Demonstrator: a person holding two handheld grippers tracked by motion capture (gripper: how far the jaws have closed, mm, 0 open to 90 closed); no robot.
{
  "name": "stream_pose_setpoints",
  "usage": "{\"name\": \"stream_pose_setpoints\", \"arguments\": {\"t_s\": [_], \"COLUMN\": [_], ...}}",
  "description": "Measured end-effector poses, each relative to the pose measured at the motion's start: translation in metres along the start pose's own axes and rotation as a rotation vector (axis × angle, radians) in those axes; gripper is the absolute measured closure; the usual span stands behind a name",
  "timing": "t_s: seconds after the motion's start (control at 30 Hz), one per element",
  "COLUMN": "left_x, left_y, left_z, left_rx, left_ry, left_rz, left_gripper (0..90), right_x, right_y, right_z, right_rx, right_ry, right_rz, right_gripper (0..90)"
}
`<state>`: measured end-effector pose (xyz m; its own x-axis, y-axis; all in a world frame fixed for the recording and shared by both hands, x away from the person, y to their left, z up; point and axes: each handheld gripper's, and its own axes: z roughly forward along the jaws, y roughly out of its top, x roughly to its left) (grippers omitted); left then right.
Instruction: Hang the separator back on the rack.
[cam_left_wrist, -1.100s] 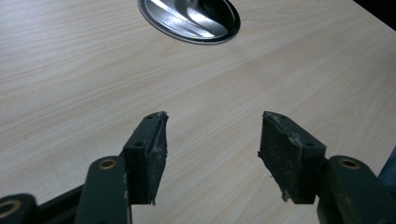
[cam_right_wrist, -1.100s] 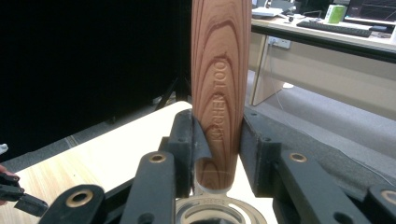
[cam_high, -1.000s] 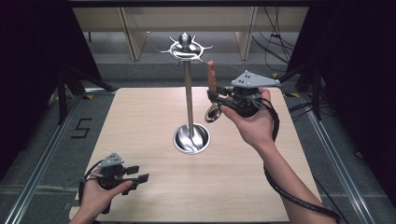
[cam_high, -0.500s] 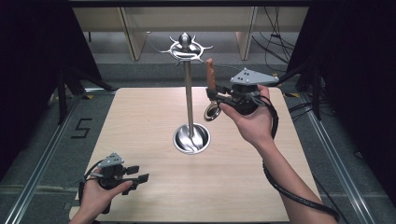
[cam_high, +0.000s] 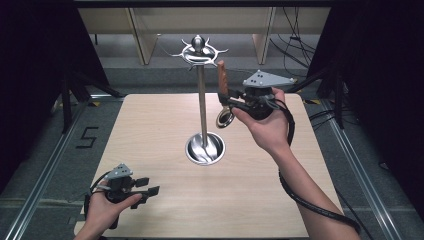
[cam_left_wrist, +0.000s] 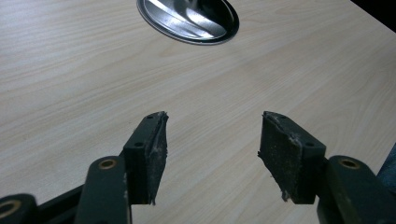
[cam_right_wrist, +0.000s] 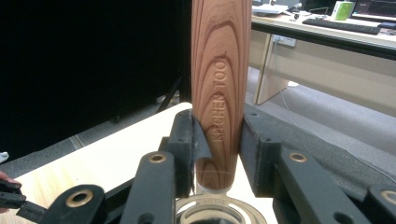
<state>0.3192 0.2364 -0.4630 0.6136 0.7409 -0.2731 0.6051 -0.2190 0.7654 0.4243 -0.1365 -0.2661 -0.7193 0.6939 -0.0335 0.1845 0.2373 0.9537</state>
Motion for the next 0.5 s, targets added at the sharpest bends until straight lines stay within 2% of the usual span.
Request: {"name": "stream_pose_setpoints", "arguments": {"t_s": [0.03,0.1,0.2,0.27,0.37,0.43,0.47,0.5], "left_x": [0.0,0.0,-0.001,-0.001,0.0,0.0,-0.001,0.0], "left_y": [0.0,0.0,0.0,0.0,0.0,0.0,0.0,0.0], "left_z": [0.0,0.0,0.0,0.0,0.0,0.0,0.0,0.0], "left_rx": [0.0,-0.004,-0.008,-0.008,-0.004,-0.007,-0.008,-0.007], "left_ry": [0.0,-0.002,0.001,0.0,-0.002,-0.001,0.0,0.0], "left_rz": [0.001,-0.003,-0.004,-0.004,-0.003,-0.003,-0.003,-0.002], "left_gripper": [40.7,40.7,40.7,40.7,40.7,40.7,40.7,40.7], "right_x": [0.001,0.002,0.0,0.002,0.0,0.003,0.002,0.003], "right_y": [0.0,0.0,0.001,0.001,0.003,0.004,0.004,0.004], "right_z": [0.001,0.002,0.004,0.005,0.008,0.009,0.011,0.012], "right_rx": [0.002,0.008,0.006,0.011,0.003,0.015,0.007,0.01], "right_ry": [0.012,0.007,0.003,0.012,0.016,0.014,0.017,0.019], "right_rz": [0.016,0.033,0.006,0.032,0.003,0.034,0.021,0.032], "right_gripper": [68.7,68.7,68.7,68.7,68.7,68.7,68.7,68.6]}}
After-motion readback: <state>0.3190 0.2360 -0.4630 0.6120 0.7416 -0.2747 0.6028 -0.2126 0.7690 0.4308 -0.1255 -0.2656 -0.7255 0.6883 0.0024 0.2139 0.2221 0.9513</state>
